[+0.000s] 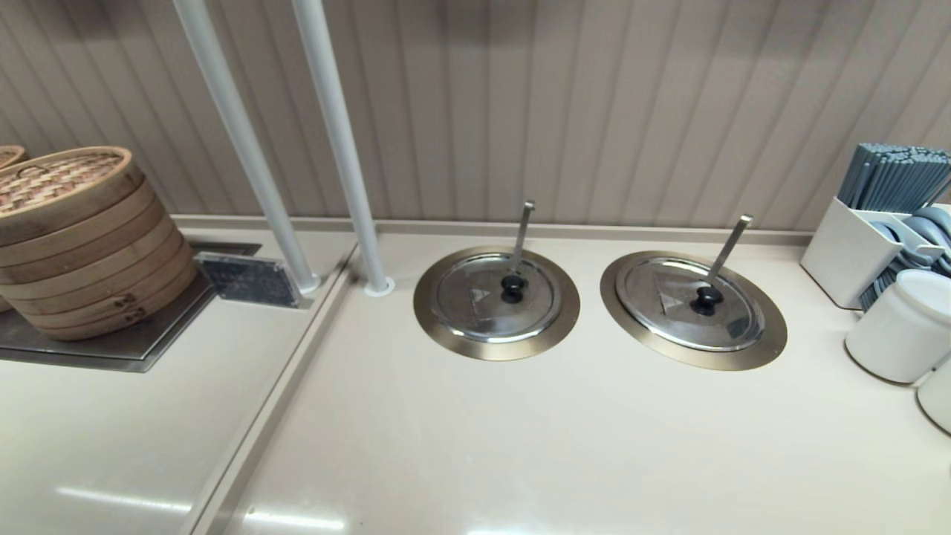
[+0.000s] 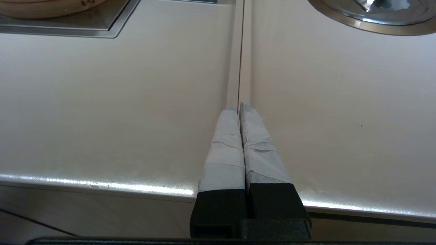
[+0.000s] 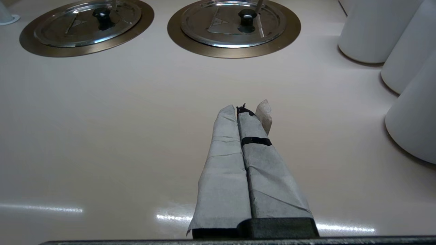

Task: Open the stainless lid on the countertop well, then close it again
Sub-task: Open the lid

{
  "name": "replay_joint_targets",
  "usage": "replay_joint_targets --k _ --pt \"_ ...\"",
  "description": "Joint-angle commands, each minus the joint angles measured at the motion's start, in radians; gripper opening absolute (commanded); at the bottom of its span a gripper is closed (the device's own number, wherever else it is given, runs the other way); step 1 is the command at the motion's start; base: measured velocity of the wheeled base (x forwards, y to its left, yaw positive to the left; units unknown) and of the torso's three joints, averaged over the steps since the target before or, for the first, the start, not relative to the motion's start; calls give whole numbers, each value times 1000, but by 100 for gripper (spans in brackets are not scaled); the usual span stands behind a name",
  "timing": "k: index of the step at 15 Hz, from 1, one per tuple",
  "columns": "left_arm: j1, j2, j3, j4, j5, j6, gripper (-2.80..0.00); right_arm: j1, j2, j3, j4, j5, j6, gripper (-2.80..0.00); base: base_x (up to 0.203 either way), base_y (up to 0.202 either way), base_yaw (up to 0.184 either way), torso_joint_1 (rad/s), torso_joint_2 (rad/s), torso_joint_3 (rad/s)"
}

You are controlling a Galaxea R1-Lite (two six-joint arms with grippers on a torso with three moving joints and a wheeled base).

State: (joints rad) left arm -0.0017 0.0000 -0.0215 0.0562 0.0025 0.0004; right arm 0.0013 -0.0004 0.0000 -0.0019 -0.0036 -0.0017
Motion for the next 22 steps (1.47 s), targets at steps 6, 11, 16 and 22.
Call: replay_joint_targets --k 6,11,16,22 --pt "0 0 0 1 1 0 -280 0 171 -288 78 -46 37 -280 0 0 0 0 0 0" --pt "0 0 0 1 1 0 -280 -12 746 -481 -53 -118 86 -280 0 0 0 0 0 0" --pt "0 0 0 1 1 0 -280 -13 1355 -680 -362 -203 114 -280 0 0 0 0 0 0" --pt "0 0 0 1 1 1 -280 -41 1774 -885 -783 -244 113 -280 0 0 0 0 0 0"
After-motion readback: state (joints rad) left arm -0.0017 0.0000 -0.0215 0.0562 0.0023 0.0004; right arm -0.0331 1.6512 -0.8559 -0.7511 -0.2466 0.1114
